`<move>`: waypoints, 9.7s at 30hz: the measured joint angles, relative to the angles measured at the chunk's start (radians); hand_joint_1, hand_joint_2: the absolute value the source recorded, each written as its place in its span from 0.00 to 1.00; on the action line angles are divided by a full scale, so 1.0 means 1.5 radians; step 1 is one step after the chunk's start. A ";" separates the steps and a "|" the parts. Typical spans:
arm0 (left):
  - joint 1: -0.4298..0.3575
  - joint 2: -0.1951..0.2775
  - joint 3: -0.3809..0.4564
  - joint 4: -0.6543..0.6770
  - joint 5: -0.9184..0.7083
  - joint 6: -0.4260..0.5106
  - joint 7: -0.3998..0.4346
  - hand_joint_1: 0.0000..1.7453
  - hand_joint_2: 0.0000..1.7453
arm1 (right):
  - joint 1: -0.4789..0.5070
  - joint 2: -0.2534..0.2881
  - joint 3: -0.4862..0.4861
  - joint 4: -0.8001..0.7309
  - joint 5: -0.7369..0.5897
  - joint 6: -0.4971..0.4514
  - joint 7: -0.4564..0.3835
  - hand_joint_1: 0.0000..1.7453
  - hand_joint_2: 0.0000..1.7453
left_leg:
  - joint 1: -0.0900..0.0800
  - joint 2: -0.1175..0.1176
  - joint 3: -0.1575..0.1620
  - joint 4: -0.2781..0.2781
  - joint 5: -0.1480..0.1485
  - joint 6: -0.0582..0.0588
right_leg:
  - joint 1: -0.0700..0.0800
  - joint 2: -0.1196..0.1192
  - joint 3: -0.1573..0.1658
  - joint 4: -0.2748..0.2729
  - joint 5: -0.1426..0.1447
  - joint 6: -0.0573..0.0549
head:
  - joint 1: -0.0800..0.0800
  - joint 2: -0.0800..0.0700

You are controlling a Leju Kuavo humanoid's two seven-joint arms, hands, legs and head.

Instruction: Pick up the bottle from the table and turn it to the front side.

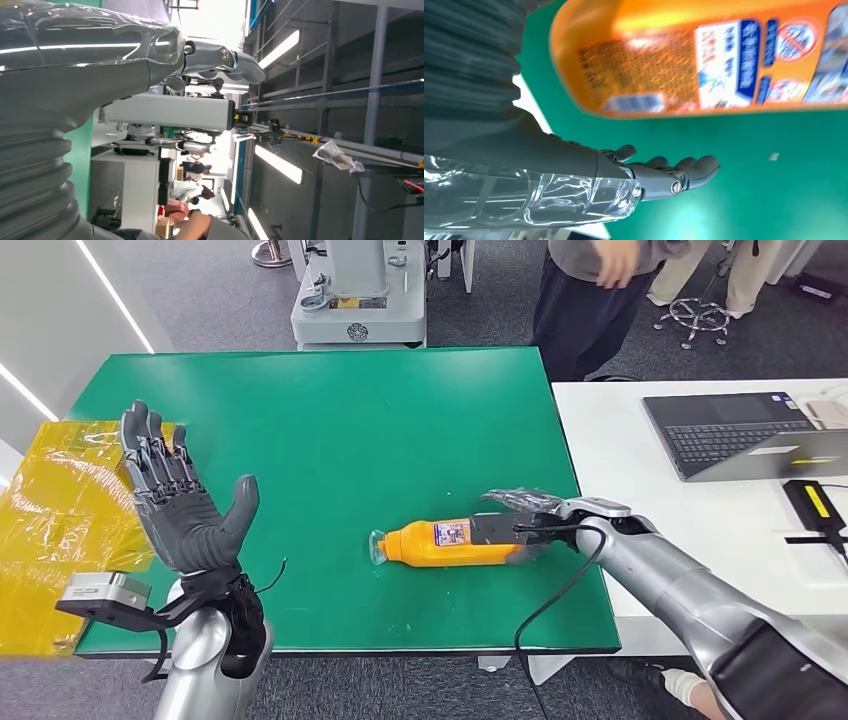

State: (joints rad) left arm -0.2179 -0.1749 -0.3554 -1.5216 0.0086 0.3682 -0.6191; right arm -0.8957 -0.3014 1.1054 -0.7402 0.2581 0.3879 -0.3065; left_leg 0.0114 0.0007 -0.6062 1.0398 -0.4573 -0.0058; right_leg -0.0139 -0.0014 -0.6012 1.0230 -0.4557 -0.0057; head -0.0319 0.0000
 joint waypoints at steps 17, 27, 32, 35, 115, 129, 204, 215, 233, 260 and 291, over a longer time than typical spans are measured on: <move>-0.001 -0.002 0.000 0.003 0.001 -0.001 0.003 0.00 1.00 | 0.003 0.046 0.013 0.100 0.003 -0.009 -0.029 0.00 1.00 | 0.000 0.000 0.001 0.000 0.000 0.000 | 0.000 0.000 0.001 0.000 0.000 0.000 | 0.000 0.000; 0.000 -0.002 0.000 0.003 0.001 0.003 0.012 0.00 1.00 | 0.003 0.056 0.013 0.110 0.000 -0.006 -0.040 0.73 1.00 | 0.000 0.000 0.002 0.000 0.000 0.000 | 0.000 0.000 0.002 0.000 0.001 0.001 | 0.000 0.000; 0.000 -0.002 0.000 0.003 0.000 0.003 0.012 0.00 1.00 | 0.004 0.056 0.013 0.112 0.009 -0.027 -0.046 1.00 1.00 | 0.000 0.000 0.002 0.000 0.000 0.000 | 0.000 0.000 0.002 0.000 0.001 0.001 | 0.000 0.000; -0.001 -0.002 0.000 0.003 0.000 0.002 0.012 0.00 1.00 | 0.005 0.056 0.013 0.112 0.017 -0.043 -0.048 1.00 1.00 | 0.000 0.000 0.002 0.000 0.001 0.000 | 0.000 0.000 0.002 0.000 0.001 0.001 | 0.000 0.000; 0.002 -0.001 -0.006 0.007 0.043 0.026 -0.001 0.00 1.00 | 0.416 0.072 -0.349 -0.468 0.049 -0.500 -0.103 1.00 1.00 | 0.000 -0.001 -0.001 0.000 0.001 0.001 | 0.000 -0.001 -0.001 0.000 0.001 0.001 | 0.000 0.000; -0.038 -0.013 -0.050 0.054 0.167 -0.137 0.069 0.00 1.00 | 0.330 0.103 -0.301 -0.435 0.067 -0.420 -0.167 1.00 1.00 | 0.000 -0.001 -0.001 0.000 0.002 0.001 | 0.000 -0.001 -0.001 0.000 0.001 0.001 | 0.000 0.000; -0.115 -0.029 -0.048 0.177 0.156 -0.207 0.056 0.29 1.00 | 0.206 0.165 -0.240 -0.214 0.052 -0.308 -0.229 1.00 1.00 | 0.000 -0.001 -0.002 0.000 0.002 0.001 | 0.000 -0.001 -0.001 0.000 0.001 0.001 | 0.000 0.000; -0.115 -0.032 -0.042 0.179 0.148 -0.223 0.055 1.00 1.00 | 0.201 0.173 -0.240 -0.190 0.058 -0.295 -0.232 1.00 1.00 | 0.000 -0.001 -0.002 0.000 0.002 0.001 | 0.000 -0.001 -0.001 0.000 0.001 0.001 | 0.000 0.000; -0.114 -0.036 -0.034 0.179 0.133 -0.233 0.050 1.00 1.00 | 0.201 0.183 -0.240 -0.172 0.058 -0.289 -0.241 0.78 1.00 | 0.000 -0.001 -0.002 0.000 0.002 0.001 | 0.000 -0.001 -0.001 0.000 0.001 0.001 | 0.000 0.000; -0.112 -0.034 -0.025 0.180 0.135 -0.225 0.041 1.00 1.00 | 0.260 0.183 -0.254 -0.279 0.006 -0.352 -0.219 0.00 1.00 | 0.000 -0.001 -0.002 0.000 0.002 0.001 | 0.000 -0.001 -0.001 0.000 0.001 0.001 | 0.000 0.000; -0.092 -0.022 0.027 0.141 0.093 -0.044 0.000 1.00 1.00 | 0.458 0.182 -0.303 -0.523 -0.083 -0.517 -0.254 0.00 1.00 | 0.000 -0.001 -0.002 0.000 0.002 0.001 | 0.000 -0.001 -0.001 0.000 0.001 0.001 | 0.000 0.000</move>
State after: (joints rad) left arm -0.3555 -0.2083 -0.3144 -1.3101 0.1474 0.3020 -0.6186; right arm -0.2087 -0.0278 0.6502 -1.5248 0.1328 -0.3882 -0.6882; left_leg 0.0113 -0.0006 -0.6094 1.0393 -0.4549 -0.0048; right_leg -0.0141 -0.0033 -0.6033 1.0226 -0.4544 -0.0042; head -0.0318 0.0000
